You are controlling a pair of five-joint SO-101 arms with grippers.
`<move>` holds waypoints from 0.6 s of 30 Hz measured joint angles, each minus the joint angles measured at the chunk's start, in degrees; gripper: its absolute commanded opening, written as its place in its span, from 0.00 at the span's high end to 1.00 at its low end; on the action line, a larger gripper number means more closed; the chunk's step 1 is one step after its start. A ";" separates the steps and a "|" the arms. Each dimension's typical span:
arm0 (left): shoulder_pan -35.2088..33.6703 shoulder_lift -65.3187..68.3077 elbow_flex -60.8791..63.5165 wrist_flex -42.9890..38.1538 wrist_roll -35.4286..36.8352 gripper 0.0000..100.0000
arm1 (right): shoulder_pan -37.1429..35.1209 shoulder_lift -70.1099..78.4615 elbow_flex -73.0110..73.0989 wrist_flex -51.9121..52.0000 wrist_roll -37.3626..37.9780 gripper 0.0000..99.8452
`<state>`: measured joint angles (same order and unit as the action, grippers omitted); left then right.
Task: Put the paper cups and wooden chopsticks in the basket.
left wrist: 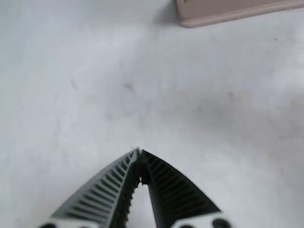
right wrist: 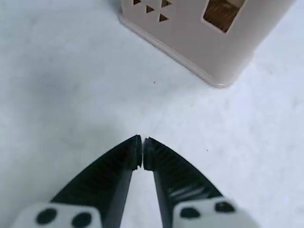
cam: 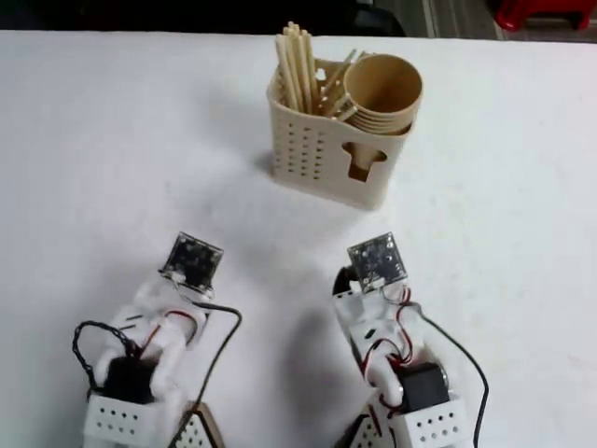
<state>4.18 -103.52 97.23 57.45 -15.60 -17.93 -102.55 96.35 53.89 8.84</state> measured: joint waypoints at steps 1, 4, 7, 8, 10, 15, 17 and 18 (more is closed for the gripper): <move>0.00 -0.09 0.00 -0.44 0.00 0.98 | 0.18 -0.09 0.00 0.09 0.00 0.98; 0.00 -0.09 0.00 -0.09 0.00 0.98 | 2.46 -0.09 0.00 2.37 0.00 0.98; 0.26 -0.09 0.00 1.67 0.00 0.98 | 5.27 -0.09 0.00 7.56 0.00 0.98; 0.26 -0.09 0.00 2.37 0.00 0.98 | 6.42 -0.09 0.00 9.58 0.00 0.98; 0.26 -0.09 0.00 4.48 0.00 0.98 | 8.09 -0.09 0.00 14.15 0.00 0.98; 0.26 -0.09 0.00 9.76 0.00 0.98 | 10.11 -0.09 0.00 18.55 0.00 0.98; 0.26 -0.09 0.00 11.52 0.00 0.98 | 10.11 -0.09 0.00 18.81 0.00 0.98; 0.26 -0.09 0.00 12.57 0.00 0.98 | 10.29 -0.09 0.00 18.81 0.00 0.98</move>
<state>4.44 -103.60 97.23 70.02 -15.60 -7.65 -102.64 96.35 72.70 8.84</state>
